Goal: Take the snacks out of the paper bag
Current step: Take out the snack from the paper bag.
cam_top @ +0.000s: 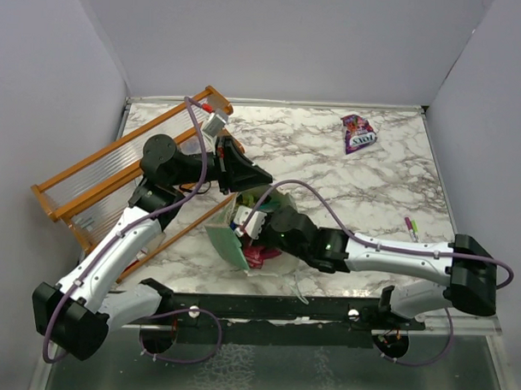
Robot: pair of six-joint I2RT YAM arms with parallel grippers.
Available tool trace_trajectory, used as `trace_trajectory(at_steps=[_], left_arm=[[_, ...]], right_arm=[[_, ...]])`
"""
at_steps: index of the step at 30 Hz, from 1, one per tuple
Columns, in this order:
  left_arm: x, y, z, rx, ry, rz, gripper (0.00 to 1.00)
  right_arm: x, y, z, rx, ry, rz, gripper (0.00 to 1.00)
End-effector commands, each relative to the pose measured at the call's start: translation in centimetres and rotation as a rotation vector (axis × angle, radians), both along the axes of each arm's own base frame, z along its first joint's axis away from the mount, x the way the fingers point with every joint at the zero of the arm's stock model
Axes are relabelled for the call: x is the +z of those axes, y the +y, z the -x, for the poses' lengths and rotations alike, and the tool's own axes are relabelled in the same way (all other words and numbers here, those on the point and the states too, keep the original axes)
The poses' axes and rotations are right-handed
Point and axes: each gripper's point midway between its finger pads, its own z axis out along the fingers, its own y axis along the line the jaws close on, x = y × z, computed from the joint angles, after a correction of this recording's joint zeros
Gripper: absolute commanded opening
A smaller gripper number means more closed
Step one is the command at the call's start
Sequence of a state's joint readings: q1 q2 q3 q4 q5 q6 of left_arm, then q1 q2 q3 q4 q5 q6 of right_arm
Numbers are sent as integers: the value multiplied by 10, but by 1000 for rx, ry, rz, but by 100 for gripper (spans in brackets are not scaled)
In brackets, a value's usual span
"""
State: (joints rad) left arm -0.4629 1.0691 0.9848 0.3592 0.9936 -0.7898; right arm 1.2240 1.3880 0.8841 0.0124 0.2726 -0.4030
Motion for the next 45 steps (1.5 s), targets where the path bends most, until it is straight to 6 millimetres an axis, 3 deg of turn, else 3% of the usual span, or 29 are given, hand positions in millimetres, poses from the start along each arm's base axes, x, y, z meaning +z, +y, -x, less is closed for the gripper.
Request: trace_trajectory(at_steps=[1, 13, 25, 34, 38, 42, 45], left_arm=[[20, 6, 1, 70, -99, 23, 0], [14, 8, -13, 154, -76, -2, 0], [4, 12, -30, 253, -48, -41, 0], [-1, 16, -36, 302, -41, -64, 0], [-2, 16, -36, 297, -40, -67, 0], [-3, 15, -35, 294, -40, -70, 0], [-3, 16, -34, 293, -40, -71, 0]], right_arm=[[57, 6, 10, 47, -9, -170, 1], [127, -13, 29, 88, -10, -365, 1], [233, -81, 56, 105, -96, -696, 1], [292, -133, 81, 159, -168, -877, 1], [300, -172, 50, -99, -197, -979, 1], [286, -237, 5, -583, -242, -1103, 2], [278, -266, -2, -748, -324, -1112, 2]])
